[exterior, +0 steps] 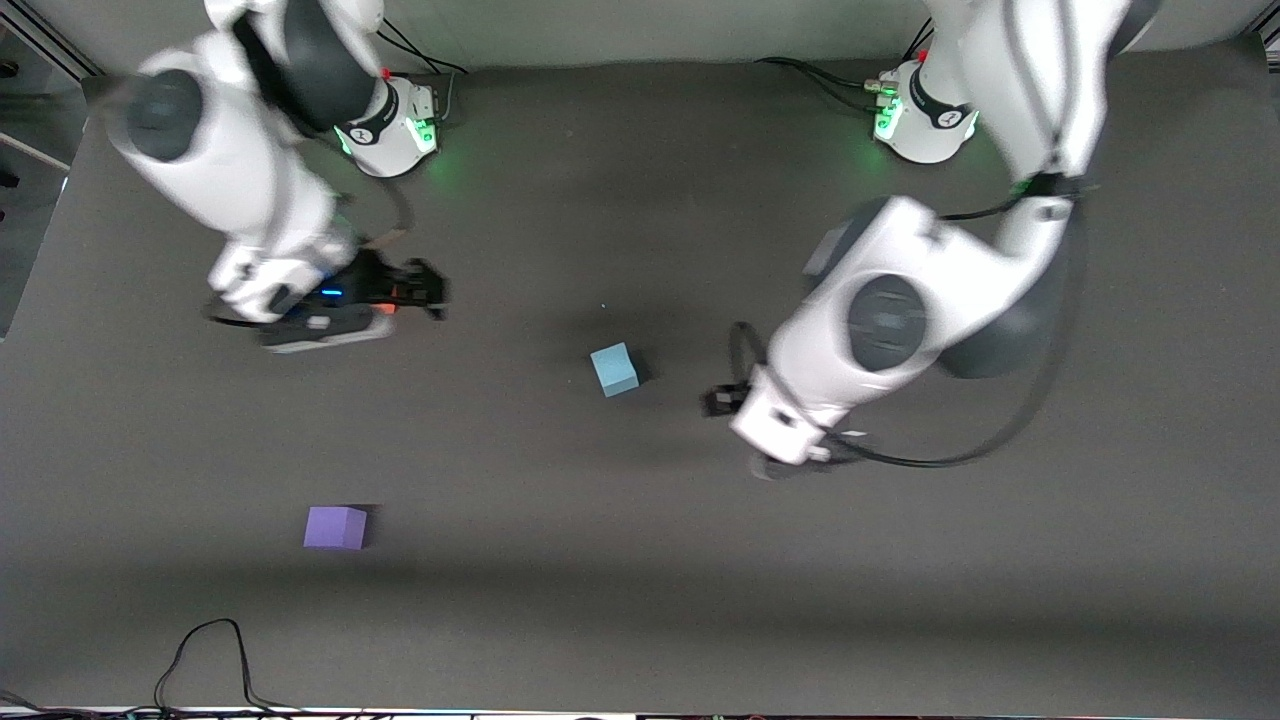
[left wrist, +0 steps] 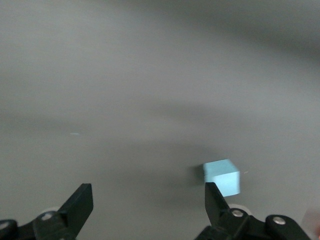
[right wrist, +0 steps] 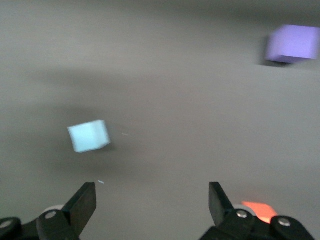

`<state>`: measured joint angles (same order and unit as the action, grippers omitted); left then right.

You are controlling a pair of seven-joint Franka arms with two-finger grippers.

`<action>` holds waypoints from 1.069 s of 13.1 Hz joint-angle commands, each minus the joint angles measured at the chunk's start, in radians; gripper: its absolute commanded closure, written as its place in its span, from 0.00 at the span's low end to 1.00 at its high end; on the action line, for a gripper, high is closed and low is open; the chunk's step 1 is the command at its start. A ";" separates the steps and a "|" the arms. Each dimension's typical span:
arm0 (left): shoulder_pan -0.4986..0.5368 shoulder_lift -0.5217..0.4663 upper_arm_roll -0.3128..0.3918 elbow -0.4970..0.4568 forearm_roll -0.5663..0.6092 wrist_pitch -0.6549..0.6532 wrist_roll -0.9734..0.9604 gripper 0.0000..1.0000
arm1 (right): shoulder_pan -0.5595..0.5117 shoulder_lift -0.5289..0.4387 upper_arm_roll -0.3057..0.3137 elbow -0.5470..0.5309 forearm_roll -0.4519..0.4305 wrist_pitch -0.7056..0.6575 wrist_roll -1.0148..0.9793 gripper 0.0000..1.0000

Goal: Place blue block between orange and purple blocks
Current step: 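Set the blue cube down with the left gripper while the right gripper reaches it, then grasp the blue cube with the right gripper and carry it toward the orange cube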

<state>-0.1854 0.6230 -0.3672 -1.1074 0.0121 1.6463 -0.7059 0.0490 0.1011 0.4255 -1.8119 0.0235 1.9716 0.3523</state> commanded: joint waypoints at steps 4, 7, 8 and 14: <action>0.366 -0.284 -0.015 -0.257 -0.031 -0.111 0.405 0.00 | 0.090 0.374 0.196 0.082 -0.366 0.272 0.333 0.00; 0.498 -0.386 -0.012 -0.357 -0.017 -0.103 0.604 0.00 | 0.123 0.500 0.199 0.043 -0.597 0.383 0.502 0.00; 0.535 -0.422 -0.010 -0.389 -0.017 -0.100 0.653 0.00 | 0.121 0.525 0.200 0.004 -0.650 0.451 0.549 0.00; 0.554 -0.489 -0.010 -0.414 0.025 -0.106 0.677 0.00 | 0.118 0.689 0.199 -0.030 -0.976 0.532 0.842 0.15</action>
<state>0.3712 0.1701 -0.3750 -1.4767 0.0177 1.5249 -0.0463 0.1814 0.7578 0.6108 -1.8456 -0.8683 2.4886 1.1142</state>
